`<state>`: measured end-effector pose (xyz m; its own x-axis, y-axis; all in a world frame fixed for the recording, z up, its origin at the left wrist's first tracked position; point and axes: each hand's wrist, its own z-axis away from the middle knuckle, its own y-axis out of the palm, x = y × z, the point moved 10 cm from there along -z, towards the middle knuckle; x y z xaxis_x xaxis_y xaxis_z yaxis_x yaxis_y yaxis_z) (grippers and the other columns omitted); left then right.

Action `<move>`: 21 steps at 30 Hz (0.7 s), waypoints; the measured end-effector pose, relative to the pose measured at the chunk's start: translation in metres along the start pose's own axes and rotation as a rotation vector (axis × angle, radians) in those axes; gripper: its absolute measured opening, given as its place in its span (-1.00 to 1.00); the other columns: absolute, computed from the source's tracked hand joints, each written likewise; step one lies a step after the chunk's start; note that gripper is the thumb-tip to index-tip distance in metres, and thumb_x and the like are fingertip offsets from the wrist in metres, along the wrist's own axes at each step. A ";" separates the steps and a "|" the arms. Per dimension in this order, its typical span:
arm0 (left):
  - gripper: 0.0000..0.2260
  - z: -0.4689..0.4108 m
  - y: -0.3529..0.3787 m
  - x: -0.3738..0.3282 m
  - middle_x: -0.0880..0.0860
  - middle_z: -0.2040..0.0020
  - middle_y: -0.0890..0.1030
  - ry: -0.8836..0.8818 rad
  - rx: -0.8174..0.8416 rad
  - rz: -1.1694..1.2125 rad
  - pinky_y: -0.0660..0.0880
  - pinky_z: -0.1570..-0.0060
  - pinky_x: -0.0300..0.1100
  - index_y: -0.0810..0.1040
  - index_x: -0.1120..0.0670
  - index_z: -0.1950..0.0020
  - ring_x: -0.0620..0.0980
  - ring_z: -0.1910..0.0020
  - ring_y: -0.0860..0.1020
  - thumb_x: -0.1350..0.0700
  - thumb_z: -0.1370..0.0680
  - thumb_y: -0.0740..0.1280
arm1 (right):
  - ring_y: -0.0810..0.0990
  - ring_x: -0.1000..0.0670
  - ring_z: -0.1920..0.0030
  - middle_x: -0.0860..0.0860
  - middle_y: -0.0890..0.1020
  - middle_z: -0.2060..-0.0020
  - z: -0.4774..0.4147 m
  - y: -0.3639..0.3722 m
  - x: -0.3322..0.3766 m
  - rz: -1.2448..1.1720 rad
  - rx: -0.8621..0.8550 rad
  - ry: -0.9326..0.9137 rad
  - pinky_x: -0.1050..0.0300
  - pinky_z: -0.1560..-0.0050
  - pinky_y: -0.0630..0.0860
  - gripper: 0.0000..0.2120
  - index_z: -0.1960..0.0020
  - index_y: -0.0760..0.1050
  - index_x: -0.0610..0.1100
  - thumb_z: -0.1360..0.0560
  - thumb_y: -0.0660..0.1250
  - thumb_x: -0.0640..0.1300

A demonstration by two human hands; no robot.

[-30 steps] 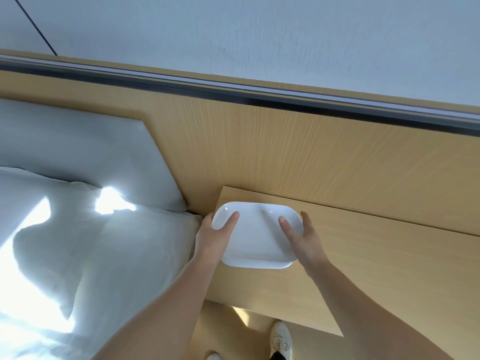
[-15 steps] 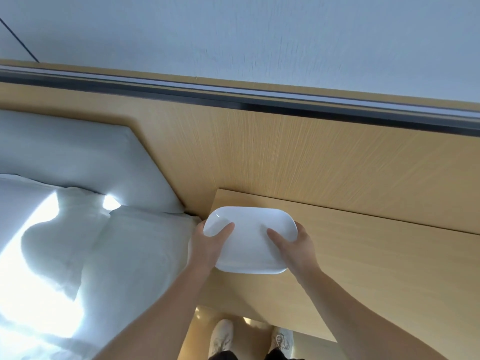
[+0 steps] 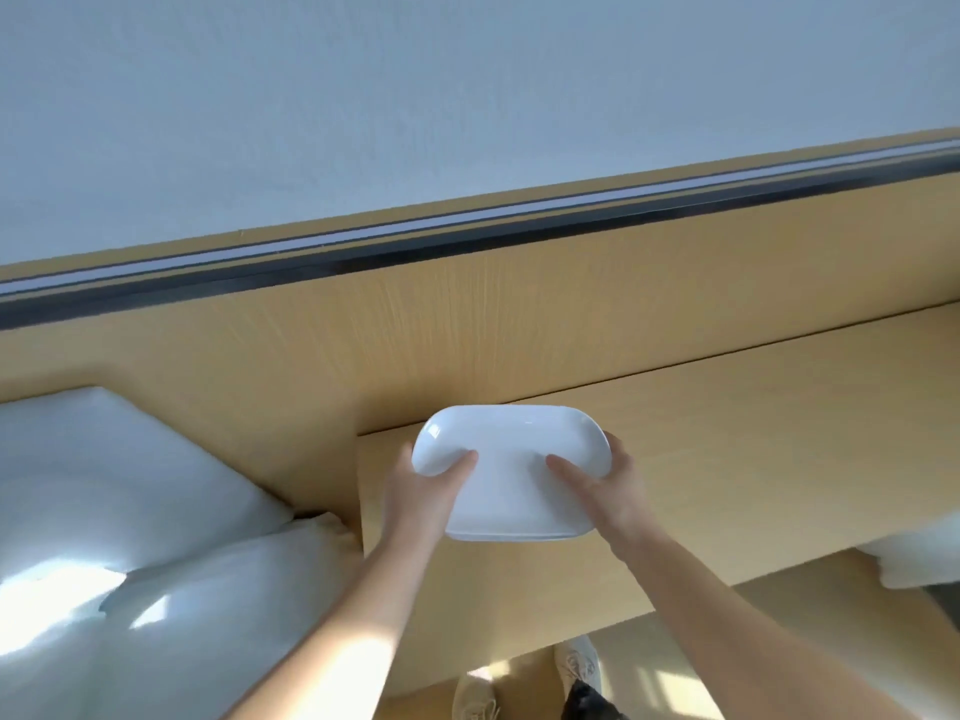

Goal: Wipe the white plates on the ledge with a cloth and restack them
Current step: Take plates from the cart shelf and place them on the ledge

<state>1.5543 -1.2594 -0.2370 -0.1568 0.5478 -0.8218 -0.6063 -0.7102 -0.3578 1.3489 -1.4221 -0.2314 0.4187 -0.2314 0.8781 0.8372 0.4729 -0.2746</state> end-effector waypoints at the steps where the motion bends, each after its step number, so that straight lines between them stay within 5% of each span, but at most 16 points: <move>1: -0.55 0.001 0.010 -0.006 -0.13 0.05 0.56 0.019 0.040 -0.016 0.55 0.05 -0.07 0.44 -0.07 -0.08 -0.14 0.08 0.54 -0.19 -0.30 0.48 | 0.62 0.12 0.03 0.19 0.62 0.04 0.006 -0.013 -0.001 -0.015 -0.041 0.000 0.04 -0.02 0.59 -0.37 -0.22 0.43 0.08 -0.19 0.49 0.16; 8: -0.52 0.044 0.109 -0.051 -0.06 0.00 0.60 0.160 0.340 -0.061 0.56 0.06 -0.06 0.47 -0.02 -0.11 -0.05 0.04 0.59 -0.14 -0.29 0.50 | 0.63 0.12 0.04 0.15 0.64 0.03 0.059 -0.120 -0.028 -0.140 -0.323 0.036 0.18 0.12 0.53 -0.41 -0.22 0.44 0.09 -0.25 0.53 0.13; 11: -0.67 0.081 0.158 -0.067 -0.07 0.06 0.61 0.257 0.450 -0.094 0.56 0.10 -0.07 0.48 -0.07 -0.02 -0.08 0.09 0.59 -0.06 -0.36 0.52 | 0.66 0.11 0.04 0.14 0.67 0.03 0.095 -0.174 -0.054 -0.201 -0.465 0.036 0.09 -0.01 0.59 -0.42 -0.24 0.48 0.07 -0.26 0.55 0.10; 16: -0.63 0.170 0.237 -0.072 -0.05 0.03 0.62 0.358 0.636 -0.161 0.56 0.03 -0.05 0.50 -0.01 -0.10 -0.05 0.05 0.60 -0.02 -0.37 0.53 | 0.63 0.12 0.03 0.15 0.64 0.02 0.173 -0.260 -0.102 -0.275 -0.693 0.064 0.18 0.04 0.54 -0.52 -0.19 0.43 0.11 -0.36 0.55 0.01; 21: -0.69 0.288 0.311 -0.050 0.03 0.07 0.63 0.416 0.798 -0.250 0.52 0.25 -0.24 0.50 0.10 -0.03 0.01 0.14 0.61 0.13 -0.38 0.54 | 0.57 0.09 -0.06 0.17 0.55 -0.11 0.276 -0.340 -0.174 -0.285 -0.904 0.097 0.08 -0.09 0.57 -0.44 -0.21 0.36 0.17 -0.32 0.55 0.16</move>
<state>1.1487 -1.3801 -0.1795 0.2490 0.3314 -0.9100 -0.9651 0.0056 -0.2620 0.8949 -1.3080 -0.1827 0.1500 -0.3255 0.9336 0.8503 -0.4393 -0.2898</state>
